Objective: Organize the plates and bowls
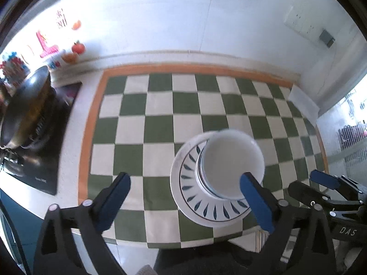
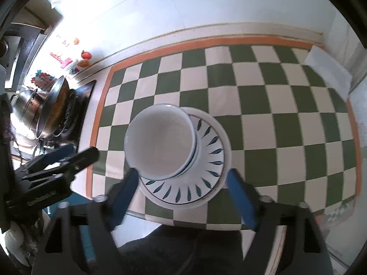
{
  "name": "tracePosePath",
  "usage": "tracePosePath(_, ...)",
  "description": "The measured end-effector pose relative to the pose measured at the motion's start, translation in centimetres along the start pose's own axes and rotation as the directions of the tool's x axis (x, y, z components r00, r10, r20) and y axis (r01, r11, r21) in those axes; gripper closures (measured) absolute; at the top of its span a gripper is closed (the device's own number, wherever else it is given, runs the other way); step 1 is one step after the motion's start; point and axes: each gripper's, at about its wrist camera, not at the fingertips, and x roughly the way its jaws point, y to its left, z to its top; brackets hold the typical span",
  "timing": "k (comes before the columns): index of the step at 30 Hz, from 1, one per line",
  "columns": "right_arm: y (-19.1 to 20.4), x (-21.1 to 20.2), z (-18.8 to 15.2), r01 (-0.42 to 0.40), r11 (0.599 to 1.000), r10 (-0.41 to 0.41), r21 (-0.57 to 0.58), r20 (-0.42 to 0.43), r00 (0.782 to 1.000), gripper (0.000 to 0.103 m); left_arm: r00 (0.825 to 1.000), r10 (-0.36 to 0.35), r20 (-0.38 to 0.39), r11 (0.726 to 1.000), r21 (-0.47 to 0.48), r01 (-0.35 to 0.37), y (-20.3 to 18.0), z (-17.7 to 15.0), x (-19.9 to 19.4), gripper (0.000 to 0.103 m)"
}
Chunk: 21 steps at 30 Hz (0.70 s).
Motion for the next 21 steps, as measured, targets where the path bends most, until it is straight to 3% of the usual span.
tracePosePath(10, 0.2, -4.0, -1.0, 0.086, 0.996, -0.085, -0.005, 0.121, 0.989, 0.011, 0.996, 0.045, 0.072, 0.999, -0.020, -0.043, -1.1, -1.0, -3.2, 0.001)
tracePosePath(15, 0.5, -7.0, -2.1, 0.083, 0.996, -0.077, -0.024, 0.179, 0.981, 0.010, 0.991, 0.072, 0.112, 0.997, -0.032, -0.069, -2.2, -2.9, -5.9, 0.001)
tracePosePath(21, 1.8, -11.6, -5.6, 0.087, 0.994, -0.066, -0.061, 0.288, 0.955, 0.010, 0.980, 0.091, 0.176, 0.995, -0.054, -0.083, -2.8, -6.0, -10.5, 0.001)
